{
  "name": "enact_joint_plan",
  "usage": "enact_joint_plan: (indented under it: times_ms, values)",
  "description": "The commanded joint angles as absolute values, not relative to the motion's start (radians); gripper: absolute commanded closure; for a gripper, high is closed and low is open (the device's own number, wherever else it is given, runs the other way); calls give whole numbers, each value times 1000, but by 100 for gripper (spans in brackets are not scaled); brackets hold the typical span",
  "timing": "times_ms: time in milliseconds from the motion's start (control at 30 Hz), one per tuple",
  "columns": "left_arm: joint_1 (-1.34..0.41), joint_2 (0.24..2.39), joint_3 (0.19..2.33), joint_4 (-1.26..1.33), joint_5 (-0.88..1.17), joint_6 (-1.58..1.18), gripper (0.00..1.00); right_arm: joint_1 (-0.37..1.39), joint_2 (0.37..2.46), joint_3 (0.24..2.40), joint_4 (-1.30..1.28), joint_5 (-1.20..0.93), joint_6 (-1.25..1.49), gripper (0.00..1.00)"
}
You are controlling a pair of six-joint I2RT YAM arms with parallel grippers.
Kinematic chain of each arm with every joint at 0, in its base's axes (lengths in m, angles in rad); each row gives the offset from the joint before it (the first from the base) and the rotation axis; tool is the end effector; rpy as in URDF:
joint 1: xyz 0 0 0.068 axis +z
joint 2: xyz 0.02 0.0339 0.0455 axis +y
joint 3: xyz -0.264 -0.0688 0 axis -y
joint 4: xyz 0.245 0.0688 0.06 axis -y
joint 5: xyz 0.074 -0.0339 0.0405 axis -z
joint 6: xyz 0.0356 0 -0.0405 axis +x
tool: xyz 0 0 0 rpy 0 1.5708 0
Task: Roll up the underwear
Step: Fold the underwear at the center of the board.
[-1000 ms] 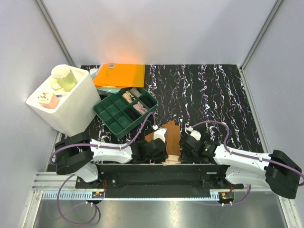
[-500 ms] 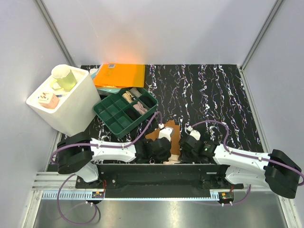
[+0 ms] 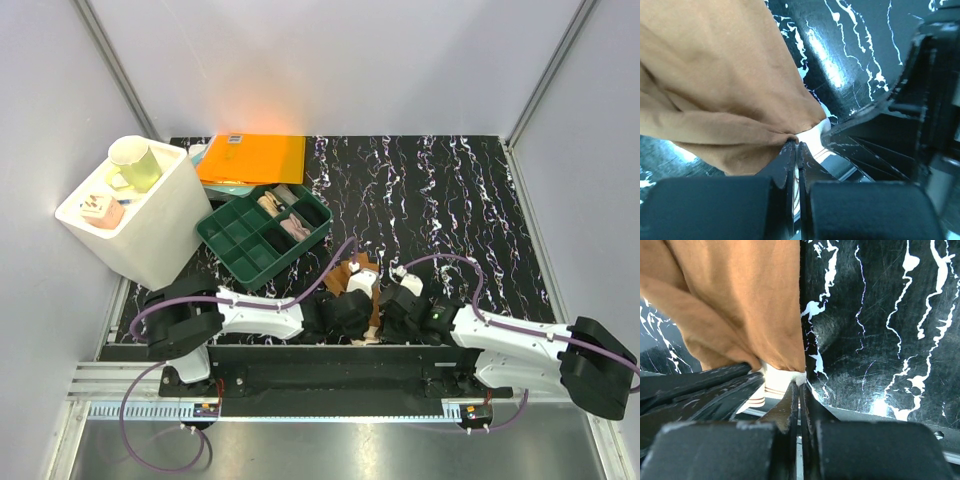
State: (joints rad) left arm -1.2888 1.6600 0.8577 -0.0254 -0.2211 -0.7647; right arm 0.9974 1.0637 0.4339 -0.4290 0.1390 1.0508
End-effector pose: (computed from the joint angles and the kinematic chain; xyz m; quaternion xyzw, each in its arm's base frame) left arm 0.0995 -0.3153 0.1619 0.2012 0.9048 -0.2555 0.2747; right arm 0.1011 0.1474 0.1532 0.0433 0.9643 0.1809 0.1887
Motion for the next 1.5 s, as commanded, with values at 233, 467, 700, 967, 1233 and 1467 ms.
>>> enact_joint_plan:
  times_ms: [233, 467, 700, 967, 1233, 1467]
  values:
    - [-1279, 1713, 798, 159, -141, -772, 100, 989, 956, 350, -351, 121, 1009, 76]
    - [-1264, 1712, 781, 184, -114, -796, 100, 991, 839, 295, -301, 69, 985, 55]
    - [-1258, 1715, 779, 190, -98, -810, 100, 992, 833, 288, -249, 35, 953, 48]
    - [-1252, 1710, 770, 190, -98, -822, 100, 992, 796, 279, -238, 44, 956, 43]
    - [-1252, 1710, 775, 199, -83, -827, 100, 992, 853, 281, -192, 72, 957, 39]
    - [-1252, 1704, 772, 207, -75, -833, 100, 992, 864, 279, -189, 107, 966, 54]
